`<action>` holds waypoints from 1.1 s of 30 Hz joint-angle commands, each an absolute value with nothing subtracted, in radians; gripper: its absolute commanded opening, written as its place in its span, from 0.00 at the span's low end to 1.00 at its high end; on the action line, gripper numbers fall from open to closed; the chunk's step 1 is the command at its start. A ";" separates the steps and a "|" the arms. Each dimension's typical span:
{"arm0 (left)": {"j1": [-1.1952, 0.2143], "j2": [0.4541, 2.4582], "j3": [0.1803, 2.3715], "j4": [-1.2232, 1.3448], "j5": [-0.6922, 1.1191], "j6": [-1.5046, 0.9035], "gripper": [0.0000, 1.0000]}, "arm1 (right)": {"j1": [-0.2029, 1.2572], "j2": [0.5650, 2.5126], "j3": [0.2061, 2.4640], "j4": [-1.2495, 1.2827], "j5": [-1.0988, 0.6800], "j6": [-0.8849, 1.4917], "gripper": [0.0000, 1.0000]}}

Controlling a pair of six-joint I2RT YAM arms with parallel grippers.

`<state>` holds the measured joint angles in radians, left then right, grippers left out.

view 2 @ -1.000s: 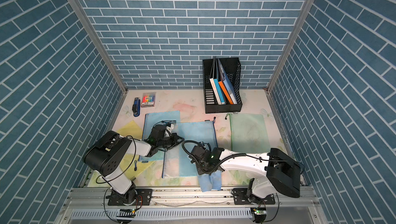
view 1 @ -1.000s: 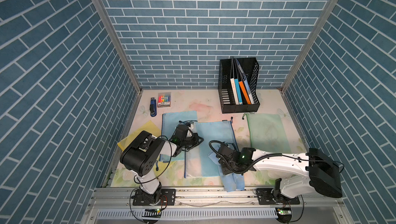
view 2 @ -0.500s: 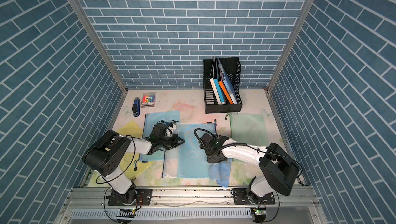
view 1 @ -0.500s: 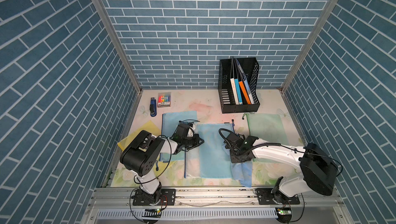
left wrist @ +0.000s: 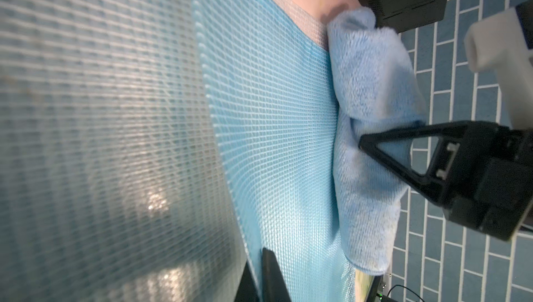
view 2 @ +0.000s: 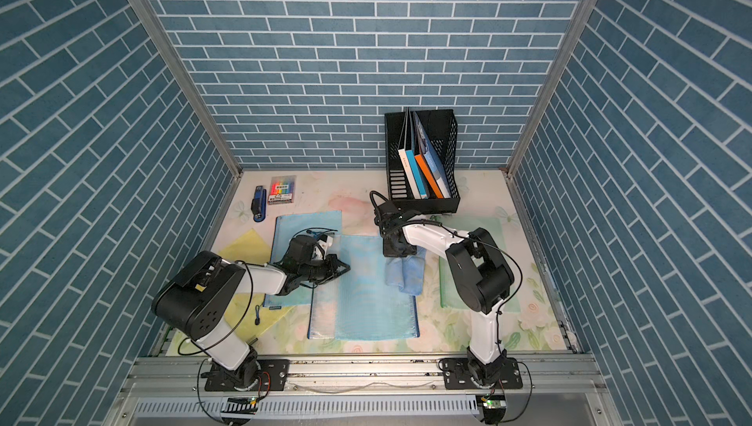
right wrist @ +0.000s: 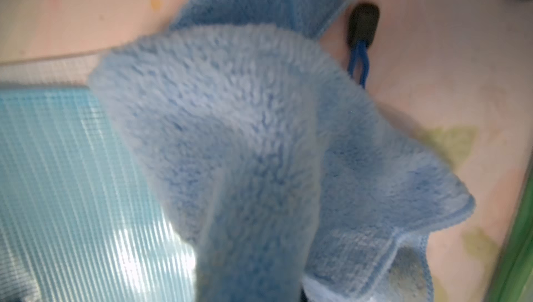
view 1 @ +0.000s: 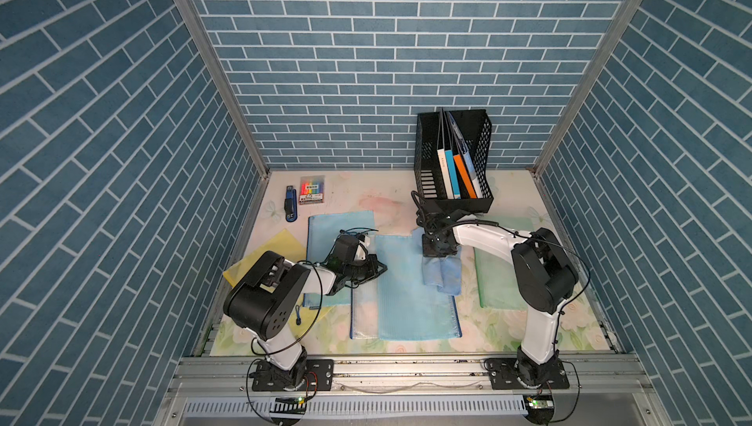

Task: Wipe the document bag
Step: Wipe the dirt from the document bag.

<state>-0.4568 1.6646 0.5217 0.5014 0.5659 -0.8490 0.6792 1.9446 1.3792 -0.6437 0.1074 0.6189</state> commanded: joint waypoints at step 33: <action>-0.500 1.689 0.464 0.723 0.509 -1.031 0.00 | 0.972 1.629 1.001 -0.658 0.153 0.795 0.00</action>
